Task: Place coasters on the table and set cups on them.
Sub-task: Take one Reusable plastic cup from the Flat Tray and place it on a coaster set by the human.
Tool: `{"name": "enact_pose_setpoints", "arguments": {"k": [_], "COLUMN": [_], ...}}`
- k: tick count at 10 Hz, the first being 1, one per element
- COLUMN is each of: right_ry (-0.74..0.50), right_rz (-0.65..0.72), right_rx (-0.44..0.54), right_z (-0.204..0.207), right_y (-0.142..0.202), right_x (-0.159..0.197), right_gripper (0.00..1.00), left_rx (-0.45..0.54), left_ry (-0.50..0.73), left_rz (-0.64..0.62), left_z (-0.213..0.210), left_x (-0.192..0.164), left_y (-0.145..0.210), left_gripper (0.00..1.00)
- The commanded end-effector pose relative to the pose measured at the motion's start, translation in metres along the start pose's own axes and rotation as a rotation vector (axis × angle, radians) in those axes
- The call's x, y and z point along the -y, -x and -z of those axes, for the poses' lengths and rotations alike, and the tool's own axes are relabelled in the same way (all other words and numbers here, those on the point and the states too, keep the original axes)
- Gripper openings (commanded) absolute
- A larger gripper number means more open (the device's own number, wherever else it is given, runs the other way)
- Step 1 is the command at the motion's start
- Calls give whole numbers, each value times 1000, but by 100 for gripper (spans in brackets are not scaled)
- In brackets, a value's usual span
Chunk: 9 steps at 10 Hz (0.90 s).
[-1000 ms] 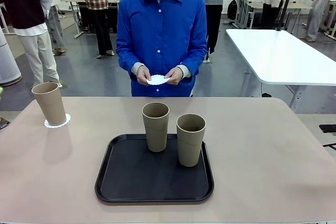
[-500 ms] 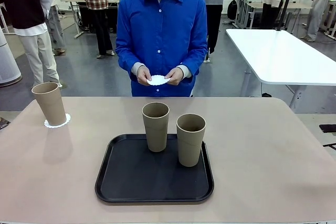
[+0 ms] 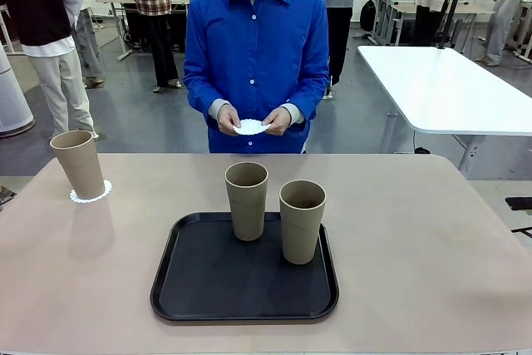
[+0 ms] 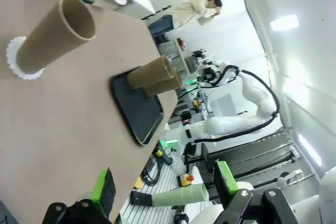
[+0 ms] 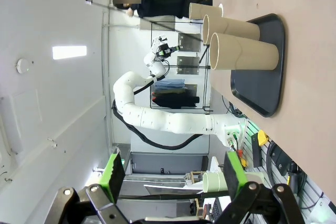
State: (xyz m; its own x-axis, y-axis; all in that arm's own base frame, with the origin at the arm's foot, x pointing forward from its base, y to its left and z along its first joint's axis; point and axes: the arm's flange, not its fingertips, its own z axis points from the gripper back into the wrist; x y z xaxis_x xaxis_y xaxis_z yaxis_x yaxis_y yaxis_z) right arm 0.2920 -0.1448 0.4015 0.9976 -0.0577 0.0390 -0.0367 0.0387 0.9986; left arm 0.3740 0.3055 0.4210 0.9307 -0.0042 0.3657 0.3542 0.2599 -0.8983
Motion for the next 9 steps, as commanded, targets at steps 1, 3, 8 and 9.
{"name": "enact_pose_setpoints", "arguments": {"k": [1,3,8,9], "right_ry": [-12,-12,-12,-12], "right_rz": [-6,-6,-6,-6], "right_rx": [2,2,2,2], "right_z": [0,0,0,0], "right_y": [-1,-1,-1,-1], "right_x": [-1,-1,-1,-1], "right_gripper": [100,100,100,100], "left_rx": [-20,-27,0,0], "left_ry": [-42,-46,-32,-32], "left_rz": [20,48,0,0], "left_z": [1,5,-1,-1], "left_x": [-6,-3,-5,-5], "left_y": [2,5,-2,-2], "left_gripper": [100,100,100,100]}}
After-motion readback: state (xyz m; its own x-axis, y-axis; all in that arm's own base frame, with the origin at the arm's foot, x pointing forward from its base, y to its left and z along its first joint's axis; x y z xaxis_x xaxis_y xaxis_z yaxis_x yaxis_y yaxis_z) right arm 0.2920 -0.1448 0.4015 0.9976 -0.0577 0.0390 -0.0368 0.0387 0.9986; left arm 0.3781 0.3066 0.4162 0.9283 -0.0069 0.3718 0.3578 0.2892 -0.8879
